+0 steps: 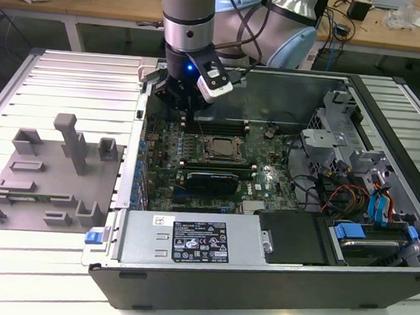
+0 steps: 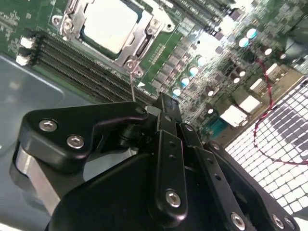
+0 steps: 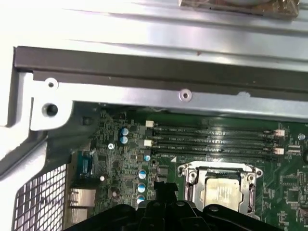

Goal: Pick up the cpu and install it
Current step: 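Install the first cpu locking lever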

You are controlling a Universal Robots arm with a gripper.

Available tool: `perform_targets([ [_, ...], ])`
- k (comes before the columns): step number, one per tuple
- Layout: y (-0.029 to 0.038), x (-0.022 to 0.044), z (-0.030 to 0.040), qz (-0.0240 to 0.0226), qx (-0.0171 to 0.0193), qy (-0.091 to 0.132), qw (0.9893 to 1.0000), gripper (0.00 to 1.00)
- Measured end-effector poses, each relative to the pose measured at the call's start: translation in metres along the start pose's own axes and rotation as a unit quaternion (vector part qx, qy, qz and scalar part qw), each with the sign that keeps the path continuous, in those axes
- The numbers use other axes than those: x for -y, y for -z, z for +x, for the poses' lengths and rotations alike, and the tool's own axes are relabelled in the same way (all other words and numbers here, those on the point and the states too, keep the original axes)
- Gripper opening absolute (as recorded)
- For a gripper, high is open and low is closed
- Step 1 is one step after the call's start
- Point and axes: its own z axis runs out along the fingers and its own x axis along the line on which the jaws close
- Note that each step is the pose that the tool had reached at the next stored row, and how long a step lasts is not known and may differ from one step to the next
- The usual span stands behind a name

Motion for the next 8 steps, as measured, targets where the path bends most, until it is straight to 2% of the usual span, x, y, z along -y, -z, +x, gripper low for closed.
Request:
perform_targets([
  [2,0.0002,-0.0002,0.0028,-0.0023,0.0013,0.000,1.0000,0.11],
  [3,0.0003,-0.0003,0.0046,-0.0055,0.0023,-0.001,1.0000,0.11],
  [4,0.0003,-0.0003,0.0052,-0.0148,0.0046,-0.002,0.9999,0.11],
  [5,0.0003,-0.0004,0.0054,-0.0266,0.0068,-0.002,0.9996,0.11],
  [6,0.0003,-0.0004,0.0055,-0.0317,0.0074,-0.003,0.9995,0.11],
  [8,0.0003,-0.0003,0.0051,-0.0331,0.0075,-0.003,0.9994,0.11],
])
